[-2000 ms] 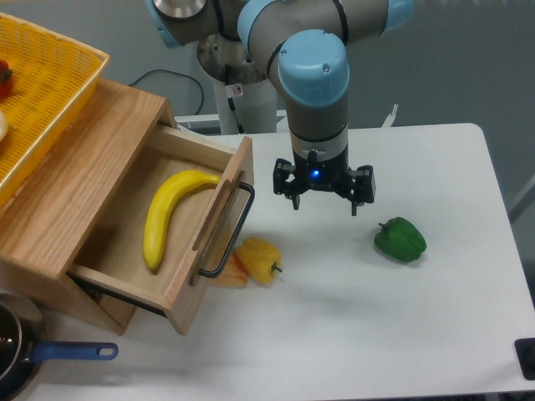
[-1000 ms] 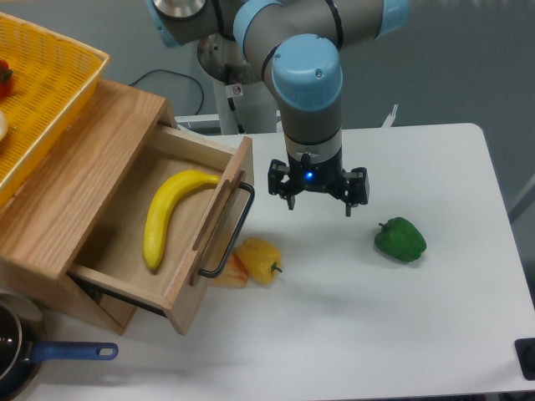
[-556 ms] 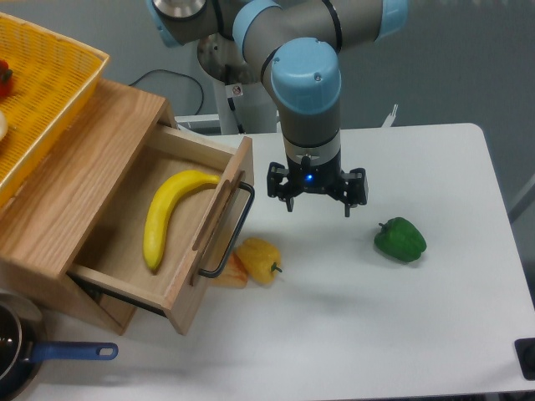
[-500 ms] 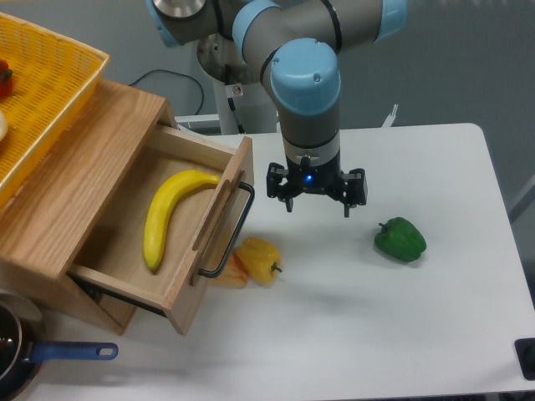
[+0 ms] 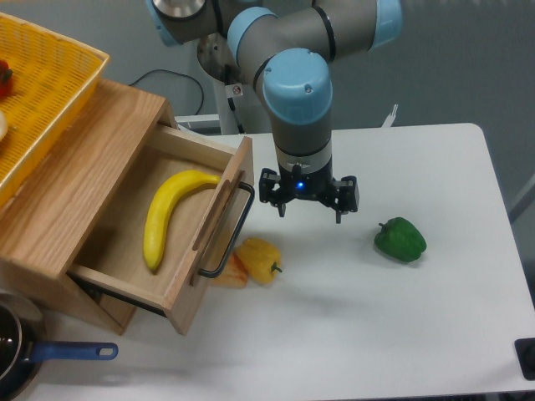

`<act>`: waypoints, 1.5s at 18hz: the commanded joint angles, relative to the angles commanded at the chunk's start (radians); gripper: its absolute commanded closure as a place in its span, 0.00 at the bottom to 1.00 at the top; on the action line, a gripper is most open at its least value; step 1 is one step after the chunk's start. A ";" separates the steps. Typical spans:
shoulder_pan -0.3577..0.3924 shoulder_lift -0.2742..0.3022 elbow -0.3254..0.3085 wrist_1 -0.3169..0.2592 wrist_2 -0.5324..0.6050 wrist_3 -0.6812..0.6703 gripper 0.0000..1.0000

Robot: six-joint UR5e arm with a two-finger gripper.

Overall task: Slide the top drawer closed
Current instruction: 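Move the gripper down to the drawer front beside its black handle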

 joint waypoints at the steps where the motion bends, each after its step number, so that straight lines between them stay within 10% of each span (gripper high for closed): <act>1: 0.000 0.000 -0.002 -0.012 -0.002 -0.002 0.00; 11: 0.035 -0.011 0.040 -0.091 -0.057 0.011 0.02; 17: 0.069 -0.005 0.043 -0.111 -0.110 0.015 0.32; 22: 0.061 -0.003 0.049 -0.111 -0.110 0.012 0.03; 27: 0.043 -0.005 0.049 -0.108 -0.110 0.005 0.00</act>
